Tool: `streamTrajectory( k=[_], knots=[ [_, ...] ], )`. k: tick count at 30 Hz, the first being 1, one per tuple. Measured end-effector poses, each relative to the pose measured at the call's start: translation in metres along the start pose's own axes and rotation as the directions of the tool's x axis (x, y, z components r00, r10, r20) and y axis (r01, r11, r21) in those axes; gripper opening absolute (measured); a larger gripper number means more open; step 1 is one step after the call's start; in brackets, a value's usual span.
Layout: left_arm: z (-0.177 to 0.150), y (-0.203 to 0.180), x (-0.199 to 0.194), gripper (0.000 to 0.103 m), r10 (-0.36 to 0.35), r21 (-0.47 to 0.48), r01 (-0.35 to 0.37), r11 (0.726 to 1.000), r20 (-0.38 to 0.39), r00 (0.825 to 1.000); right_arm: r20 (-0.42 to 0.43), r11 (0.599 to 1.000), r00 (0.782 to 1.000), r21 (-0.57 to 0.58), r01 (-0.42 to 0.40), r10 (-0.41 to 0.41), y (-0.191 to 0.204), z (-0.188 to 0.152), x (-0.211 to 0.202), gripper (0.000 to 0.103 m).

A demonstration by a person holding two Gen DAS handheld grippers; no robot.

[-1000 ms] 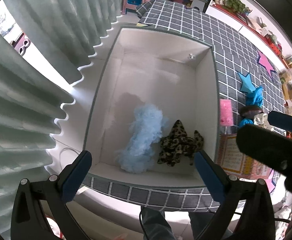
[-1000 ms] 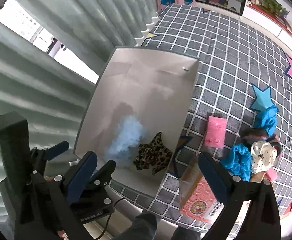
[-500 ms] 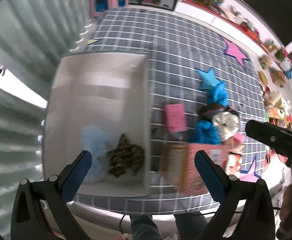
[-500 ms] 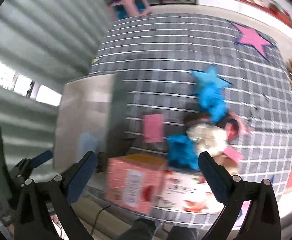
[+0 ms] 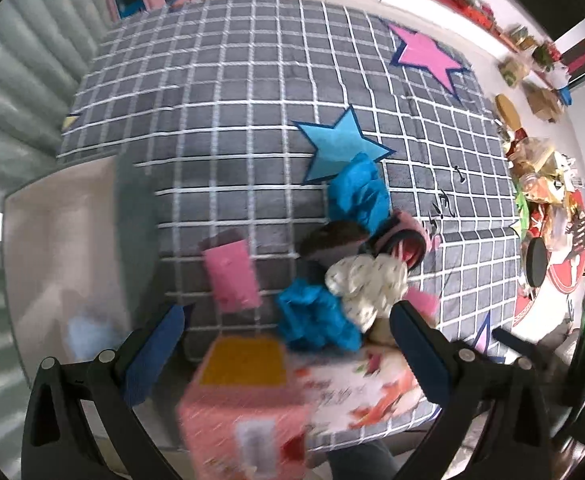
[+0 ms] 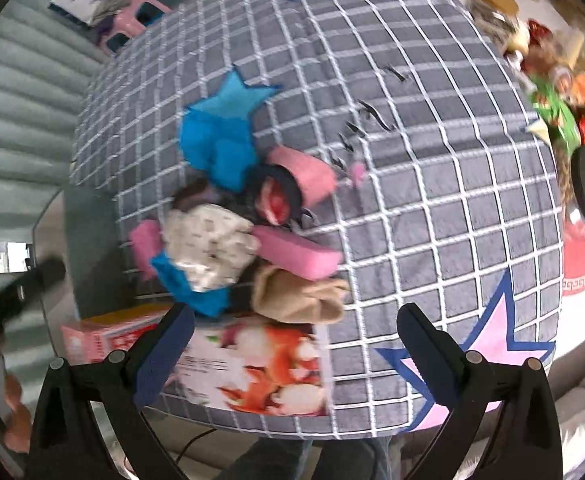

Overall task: Organize soft objects
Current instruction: 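Move both tools back over the pile of soft items, then grasp the blue cloth with the left tool while the right tool grasps the pink knit sock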

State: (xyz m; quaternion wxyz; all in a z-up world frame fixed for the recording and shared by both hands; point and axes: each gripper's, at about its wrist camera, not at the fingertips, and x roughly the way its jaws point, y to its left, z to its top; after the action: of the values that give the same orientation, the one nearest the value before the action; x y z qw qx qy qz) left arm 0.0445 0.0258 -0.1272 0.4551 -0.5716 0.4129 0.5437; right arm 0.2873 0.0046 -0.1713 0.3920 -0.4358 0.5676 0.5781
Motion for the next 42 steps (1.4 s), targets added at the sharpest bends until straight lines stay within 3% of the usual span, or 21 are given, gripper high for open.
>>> streamTrajectory(
  k=[9,20,24,26,27,30,37,40,42],
  knots=[
    [0.061,-0.048,0.079,0.103,0.066,-0.024,-0.070,0.997,-0.129,0.989,-0.064,0.998,0.996,0.047,-0.052,0.055,-0.031,0.014,0.030,0.102],
    [0.083,-0.065,0.145,0.102,0.102,-0.037,-0.113,0.993,-0.223,0.970,-0.083,0.991,0.990,0.077,-0.106,0.112,-0.051,0.051,0.052,0.102],
    [0.086,-0.064,0.162,0.090,0.095,-0.036,-0.107,0.994,-0.246,0.965,-0.080,0.993,0.990,0.043,-0.110,0.113,-0.043,0.059,0.058,0.102],
    [0.086,-0.062,0.171,0.071,0.091,-0.041,-0.105,0.994,-0.265,0.960,-0.086,0.993,0.990,0.033,-0.114,0.116,-0.039,0.064,0.064,0.102],
    [0.085,-0.060,0.174,0.051,0.072,-0.053,-0.089,0.995,-0.272,0.960,-0.090,0.993,0.989,0.030,-0.114,0.116,-0.036,0.067,0.067,0.102],
    [0.086,-0.050,0.171,0.028,0.020,-0.097,-0.046,0.994,-0.249,0.968,-0.095,0.993,0.989,0.013,-0.114,0.115,-0.027,0.077,0.076,0.102],
    [0.087,-0.035,0.135,0.028,0.077,-0.112,-0.094,0.989,-0.144,0.987,-0.106,0.994,0.993,-0.083,-0.065,0.056,0.007,0.100,0.106,0.101],
    [0.087,-0.037,0.118,0.028,0.112,-0.101,-0.122,0.987,-0.098,0.989,-0.092,0.977,0.995,-0.211,0.022,-0.042,0.030,0.099,0.115,0.086],
    [0.087,-0.039,0.107,0.028,0.128,-0.087,-0.134,0.987,-0.069,0.989,-0.056,0.954,0.996,-0.296,0.057,-0.077,0.043,0.096,0.113,0.057]
  ],
)
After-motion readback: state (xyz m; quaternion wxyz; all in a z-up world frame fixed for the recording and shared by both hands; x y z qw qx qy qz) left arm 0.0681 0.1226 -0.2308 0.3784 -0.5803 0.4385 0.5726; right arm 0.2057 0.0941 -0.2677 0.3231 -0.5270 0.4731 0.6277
